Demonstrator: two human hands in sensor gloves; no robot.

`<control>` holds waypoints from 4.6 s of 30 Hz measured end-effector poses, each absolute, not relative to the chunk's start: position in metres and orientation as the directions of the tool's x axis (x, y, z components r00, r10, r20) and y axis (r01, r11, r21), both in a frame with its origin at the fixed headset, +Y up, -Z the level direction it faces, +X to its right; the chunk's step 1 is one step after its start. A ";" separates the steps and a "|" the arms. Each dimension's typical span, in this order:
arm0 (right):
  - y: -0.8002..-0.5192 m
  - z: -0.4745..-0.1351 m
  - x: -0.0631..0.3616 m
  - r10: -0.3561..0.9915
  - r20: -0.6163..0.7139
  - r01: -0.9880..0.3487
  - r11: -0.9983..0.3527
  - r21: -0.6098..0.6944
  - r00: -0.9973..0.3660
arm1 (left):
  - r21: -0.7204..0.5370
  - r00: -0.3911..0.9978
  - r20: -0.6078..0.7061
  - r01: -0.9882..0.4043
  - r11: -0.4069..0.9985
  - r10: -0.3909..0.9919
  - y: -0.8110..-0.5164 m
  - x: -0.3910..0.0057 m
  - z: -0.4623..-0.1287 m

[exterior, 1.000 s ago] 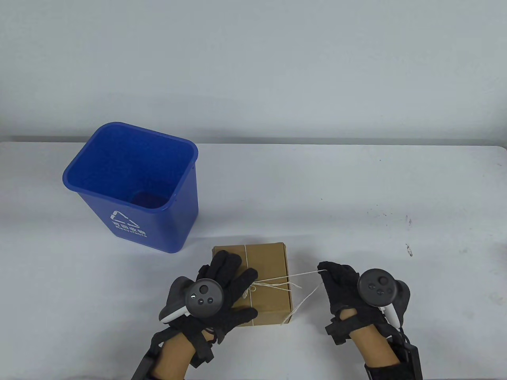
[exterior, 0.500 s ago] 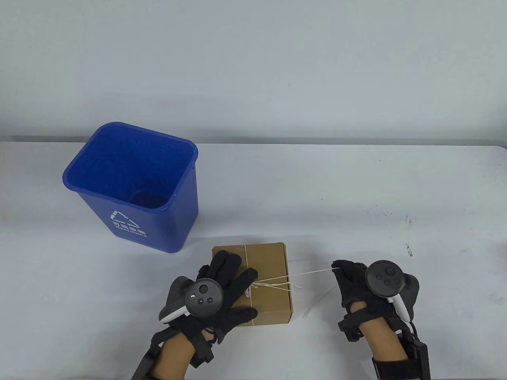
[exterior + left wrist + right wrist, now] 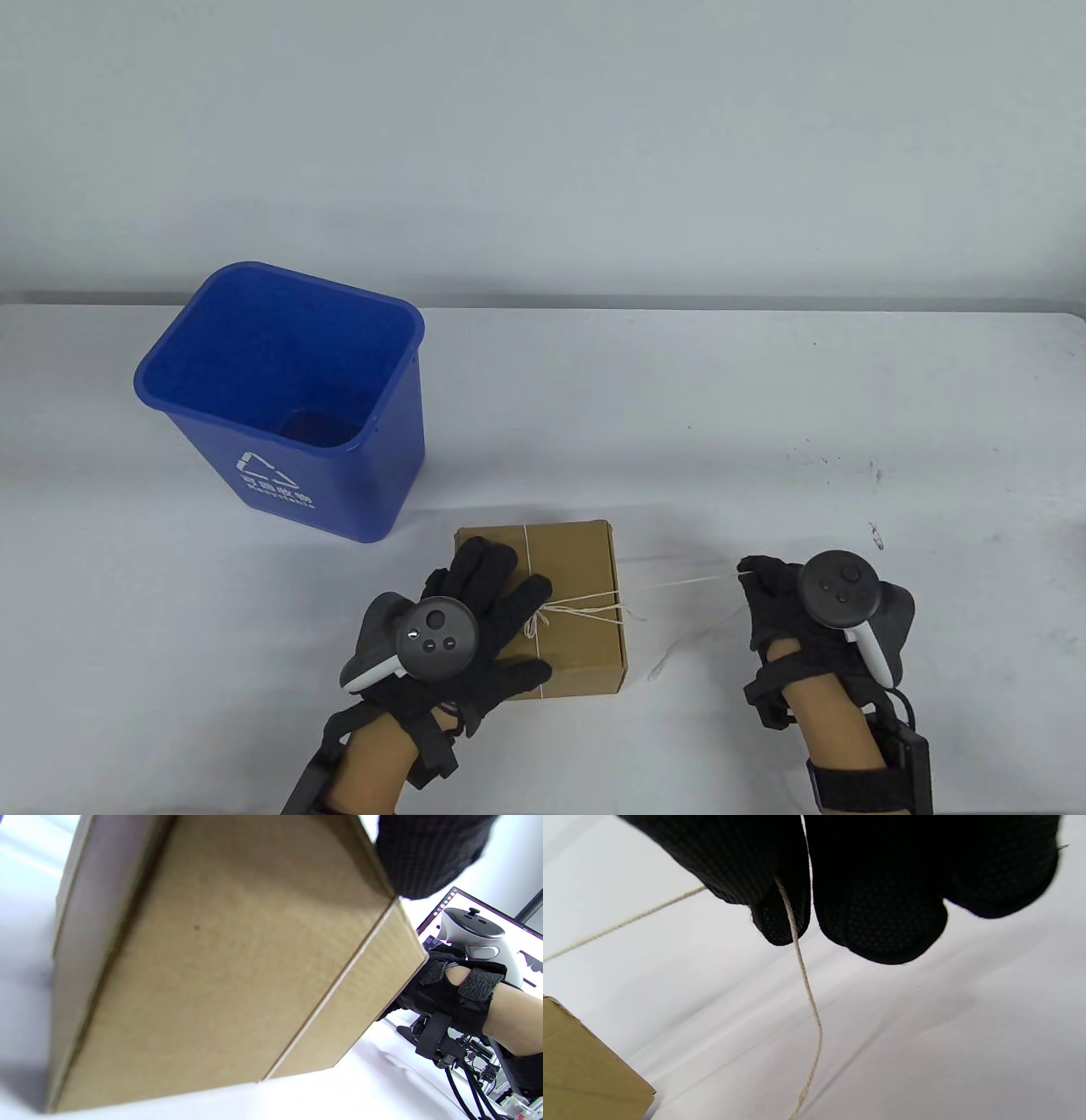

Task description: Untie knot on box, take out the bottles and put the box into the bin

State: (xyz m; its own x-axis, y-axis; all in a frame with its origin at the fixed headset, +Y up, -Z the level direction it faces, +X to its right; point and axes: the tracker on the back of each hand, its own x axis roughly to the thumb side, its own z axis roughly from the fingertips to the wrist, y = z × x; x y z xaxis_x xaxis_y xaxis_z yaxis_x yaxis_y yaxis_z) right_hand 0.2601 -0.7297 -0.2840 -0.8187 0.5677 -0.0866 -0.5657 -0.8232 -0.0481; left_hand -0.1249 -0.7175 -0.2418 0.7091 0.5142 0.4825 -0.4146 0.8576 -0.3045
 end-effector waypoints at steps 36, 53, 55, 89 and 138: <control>-0.728 -0.283 0.321 0.579 -0.328 -0.552 -0.814 -0.179 -0.747 | -0.305 0.709 0.480 -0.417 0.856 0.516 -0.718 -0.125 -0.242; -0.727 -0.278 0.351 0.645 -0.388 -0.594 -0.762 -0.259 -0.658 | -0.304 0.708 0.481 -0.419 0.856 0.517 -0.719 -0.126 -0.242; -0.728 -0.279 0.352 0.646 -0.391 -0.600 -0.760 -0.248 -0.656 | -0.304 0.709 0.481 -0.417 0.857 0.516 -0.719 -0.126 -0.242; -0.716 -0.277 0.333 0.724 -0.282 -0.771 -0.626 0.116 -0.630 | -0.316 0.710 0.473 -0.416 0.853 0.521 -0.719 -0.126 -0.243; -0.677 -0.257 0.124 0.592 0.554 -0.533 -0.796 0.288 -0.585 | -0.329 0.708 0.466 -0.418 0.847 0.531 -0.719 -0.126 -0.245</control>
